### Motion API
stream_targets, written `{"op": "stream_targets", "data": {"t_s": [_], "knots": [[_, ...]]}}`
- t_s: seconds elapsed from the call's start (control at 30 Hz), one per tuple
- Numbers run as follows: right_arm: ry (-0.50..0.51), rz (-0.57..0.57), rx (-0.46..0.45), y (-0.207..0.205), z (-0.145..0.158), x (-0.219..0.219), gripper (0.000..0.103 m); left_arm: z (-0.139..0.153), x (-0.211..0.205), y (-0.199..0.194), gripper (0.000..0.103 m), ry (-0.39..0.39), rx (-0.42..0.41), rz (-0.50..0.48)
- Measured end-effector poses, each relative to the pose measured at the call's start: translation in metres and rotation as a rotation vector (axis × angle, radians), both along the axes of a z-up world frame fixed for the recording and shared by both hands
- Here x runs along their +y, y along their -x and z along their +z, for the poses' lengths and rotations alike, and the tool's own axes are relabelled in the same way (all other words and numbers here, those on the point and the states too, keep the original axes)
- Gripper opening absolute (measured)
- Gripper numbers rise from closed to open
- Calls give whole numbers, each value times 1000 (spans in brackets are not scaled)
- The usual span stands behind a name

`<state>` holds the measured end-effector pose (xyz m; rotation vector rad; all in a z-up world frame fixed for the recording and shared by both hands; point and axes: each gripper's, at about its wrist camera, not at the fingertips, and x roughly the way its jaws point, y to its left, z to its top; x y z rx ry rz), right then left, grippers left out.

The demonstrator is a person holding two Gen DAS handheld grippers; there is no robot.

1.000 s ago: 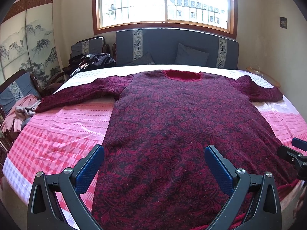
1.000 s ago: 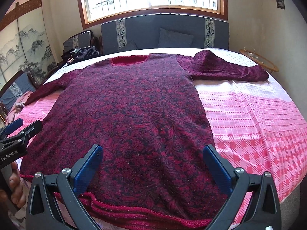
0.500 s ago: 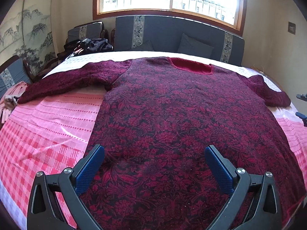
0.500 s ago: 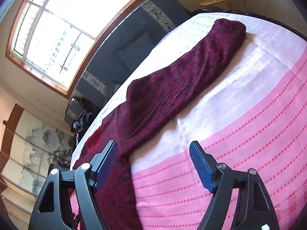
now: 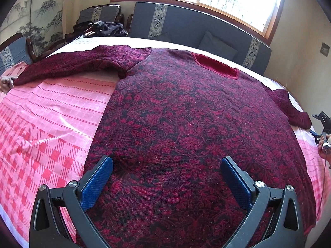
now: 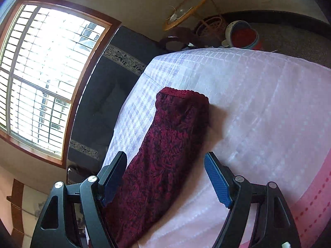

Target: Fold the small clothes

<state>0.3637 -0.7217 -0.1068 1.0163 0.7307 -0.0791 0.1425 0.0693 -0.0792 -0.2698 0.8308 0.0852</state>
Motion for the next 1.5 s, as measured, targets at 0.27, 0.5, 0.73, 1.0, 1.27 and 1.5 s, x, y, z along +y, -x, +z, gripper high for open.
{"op": "stream_targets", "data": {"t_s": [0.27, 0.5, 0.73, 1.0, 1.27, 1.5], "knots": [[138, -4, 65, -24, 0, 1, 35, -2, 2, -3, 103, 10, 14, 4], [153, 54, -37, -1, 46, 46, 10, 0, 9, 0, 103, 53, -7, 14], [110, 438, -244, -1, 126, 254, 10, 1, 20, 8, 103, 112, -50, 48], [-17, 802, -151, -4, 66, 513, 10, 2, 38, 21, 103, 210, -119, 84], [71, 908, -42, 7, 12, 610, 20, 2, 47, 28, 103, 276, -153, 93], [-82, 1000, -124, 18, 21, 603, 74, 6, 55, 33, 103, 332, -177, 60]]}}
